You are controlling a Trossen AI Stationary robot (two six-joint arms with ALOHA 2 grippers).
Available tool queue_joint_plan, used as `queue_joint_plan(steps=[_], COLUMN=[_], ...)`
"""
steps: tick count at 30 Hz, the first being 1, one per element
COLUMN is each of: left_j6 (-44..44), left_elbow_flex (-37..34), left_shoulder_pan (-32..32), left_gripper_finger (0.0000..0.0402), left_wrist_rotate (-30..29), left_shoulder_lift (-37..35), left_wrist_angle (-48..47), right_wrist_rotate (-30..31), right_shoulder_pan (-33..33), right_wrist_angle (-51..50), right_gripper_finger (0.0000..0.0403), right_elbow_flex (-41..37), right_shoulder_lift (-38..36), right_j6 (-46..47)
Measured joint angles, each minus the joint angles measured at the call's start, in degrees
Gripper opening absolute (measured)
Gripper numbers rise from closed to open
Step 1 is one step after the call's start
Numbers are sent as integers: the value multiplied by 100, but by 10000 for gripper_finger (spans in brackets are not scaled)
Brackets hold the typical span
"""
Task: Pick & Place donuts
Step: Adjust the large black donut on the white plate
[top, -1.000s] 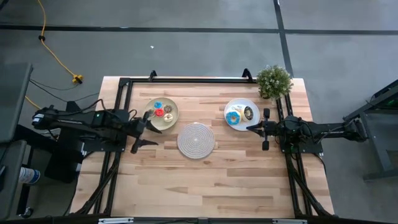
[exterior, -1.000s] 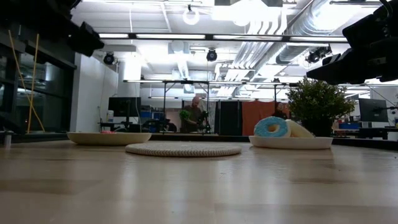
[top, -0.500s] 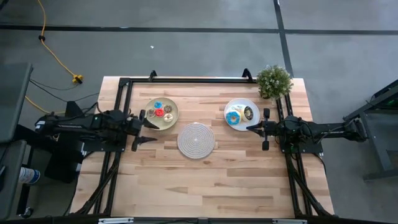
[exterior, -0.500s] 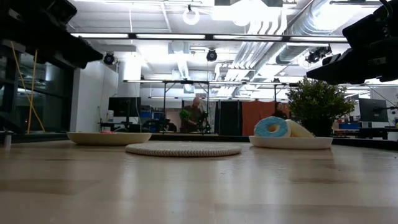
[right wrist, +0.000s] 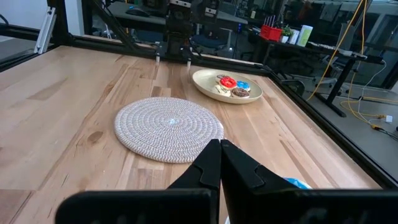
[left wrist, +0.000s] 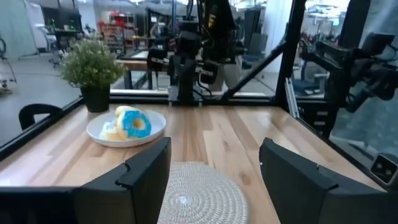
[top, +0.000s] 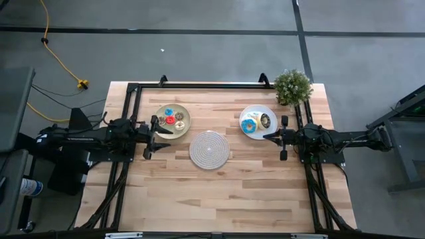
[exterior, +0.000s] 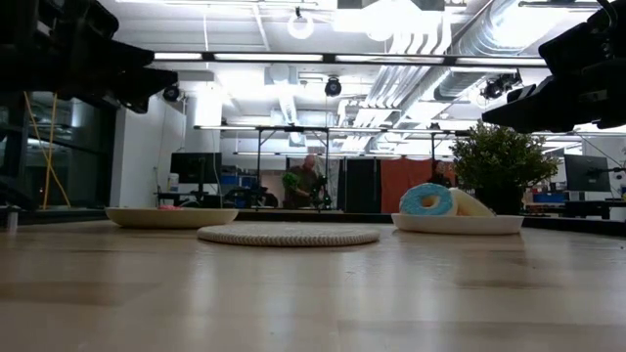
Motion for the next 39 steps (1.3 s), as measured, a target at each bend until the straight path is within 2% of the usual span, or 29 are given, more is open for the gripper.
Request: queue_joint_plan(steps=[5,10,24,39], left_j6=[-5,-4,17,58], left_elbow_flex=[-234,-251,-273,-277], left_shoulder_pan=[0,0,0,0], left_gripper_finger=[237,237,237,237], left_wrist_rotate=[-6,-3,-62,-323], left_shoulder_lift=[-1,-230,-1650,-1585], left_wrist_angle=[620,499,-1058,-1404], right_wrist_rotate=[0,0,0,0], right_shoulder_pan=[0,-2,-1,-1], right_wrist_angle=[0,0,0,0], right_gripper_finger=[0,0,0,0], right_elbow_flex=[0,0,0,0], right_shoulder_lift=[0,0,0,0], right_j6=[2,0,0,0])
